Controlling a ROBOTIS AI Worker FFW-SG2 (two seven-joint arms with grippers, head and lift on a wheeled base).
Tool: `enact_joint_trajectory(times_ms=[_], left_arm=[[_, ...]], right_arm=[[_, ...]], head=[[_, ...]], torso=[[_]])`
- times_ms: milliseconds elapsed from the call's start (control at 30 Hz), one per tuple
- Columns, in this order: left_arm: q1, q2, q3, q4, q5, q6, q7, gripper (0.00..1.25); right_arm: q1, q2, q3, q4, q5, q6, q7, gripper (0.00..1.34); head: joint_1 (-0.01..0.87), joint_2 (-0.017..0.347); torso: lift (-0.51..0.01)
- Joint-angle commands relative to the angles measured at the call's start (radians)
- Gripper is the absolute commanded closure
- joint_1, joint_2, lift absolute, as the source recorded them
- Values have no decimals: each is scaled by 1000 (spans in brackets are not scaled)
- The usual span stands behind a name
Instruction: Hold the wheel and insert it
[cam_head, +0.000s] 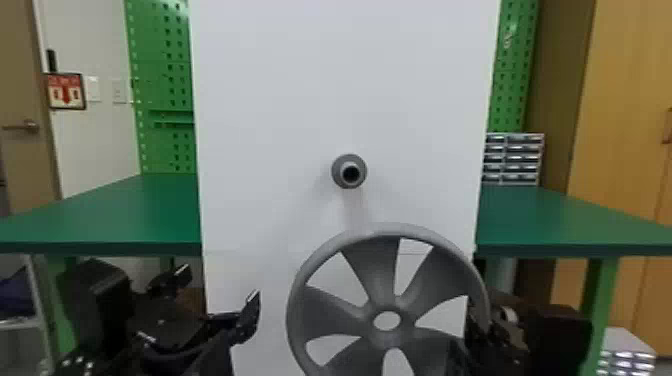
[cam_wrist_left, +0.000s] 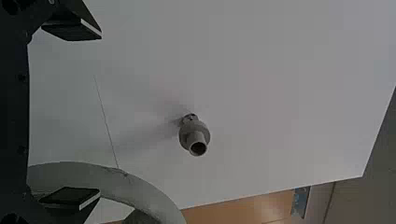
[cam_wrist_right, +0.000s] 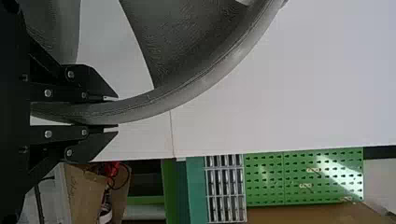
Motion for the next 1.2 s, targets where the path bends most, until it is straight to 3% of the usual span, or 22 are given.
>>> enact_joint_trajectory(times_ms=[0,1167], left_arm=[[0,0,0,0,0,0,0,101],[-3,0,-14,9,-3,2,0,101]], right_arm=[[-25,2,-3,0,-9,26,0,1168],[-252,2,34,-9,-8,253,-9,1168]], head=[[210,9],[210,9]], torso=[[-442],[-442]])
